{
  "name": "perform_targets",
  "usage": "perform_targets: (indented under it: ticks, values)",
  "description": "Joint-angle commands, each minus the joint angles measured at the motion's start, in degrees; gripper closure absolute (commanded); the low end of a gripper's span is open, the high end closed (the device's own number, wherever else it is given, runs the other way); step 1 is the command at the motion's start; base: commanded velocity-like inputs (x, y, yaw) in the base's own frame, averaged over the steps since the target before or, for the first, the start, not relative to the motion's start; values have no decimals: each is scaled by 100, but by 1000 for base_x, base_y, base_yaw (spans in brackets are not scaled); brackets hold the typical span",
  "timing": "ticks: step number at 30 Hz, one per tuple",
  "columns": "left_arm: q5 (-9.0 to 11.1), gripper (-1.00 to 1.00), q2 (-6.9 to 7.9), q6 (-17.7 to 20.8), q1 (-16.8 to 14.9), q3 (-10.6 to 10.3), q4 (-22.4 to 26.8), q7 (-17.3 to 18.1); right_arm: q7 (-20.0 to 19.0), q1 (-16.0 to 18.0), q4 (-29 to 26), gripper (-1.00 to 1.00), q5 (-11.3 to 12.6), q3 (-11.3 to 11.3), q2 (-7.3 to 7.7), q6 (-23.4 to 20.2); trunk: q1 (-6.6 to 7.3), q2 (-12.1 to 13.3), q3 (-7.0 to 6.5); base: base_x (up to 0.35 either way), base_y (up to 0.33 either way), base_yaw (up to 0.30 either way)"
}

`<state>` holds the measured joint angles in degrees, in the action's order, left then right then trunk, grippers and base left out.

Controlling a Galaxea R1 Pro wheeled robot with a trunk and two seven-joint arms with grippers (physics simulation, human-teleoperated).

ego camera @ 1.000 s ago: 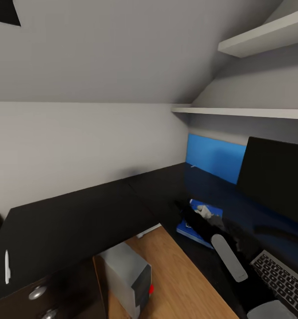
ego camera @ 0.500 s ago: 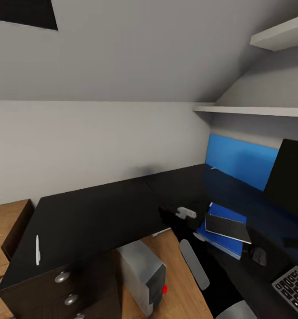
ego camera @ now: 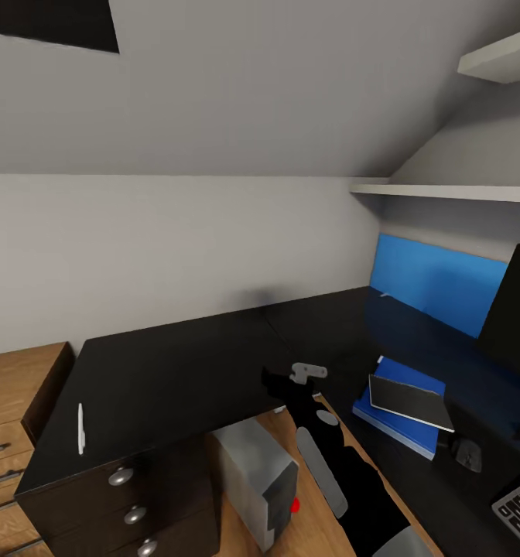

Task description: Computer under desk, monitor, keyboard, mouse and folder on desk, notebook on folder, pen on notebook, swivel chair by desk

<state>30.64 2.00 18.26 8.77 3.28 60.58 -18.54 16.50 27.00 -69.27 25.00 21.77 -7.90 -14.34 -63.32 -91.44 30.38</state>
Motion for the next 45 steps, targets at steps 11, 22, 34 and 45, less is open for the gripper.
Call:
perform_targets:
  ticks: [11, 22, 34, 45]
  values:
    - [56, -100, 2, 20, 2, -3, 15, -35, 26, 5, -94, -100, 57, 36, 0, -19, 0, -3, 5, 0, 0, 3]
    - [53, -100, 2, 20, 2, 6, 15, -35, 53, 1, -84, -100, 42, 69, -17, 0, 0, -3, 5, 0, 0, 207]
    - [47, -100, 2, -66, 2, 26, 15, -44, 418, -1, -49, -100, -2, 99, -42, 10, 0, -3, 24, 0, 0, 276]
    - [47, -100, 2, -132, 2, 23, 15, -38, 872, 1, 282, -100, -20, 348, -66, 335, 0, -3, 63, 0, 0, 274]
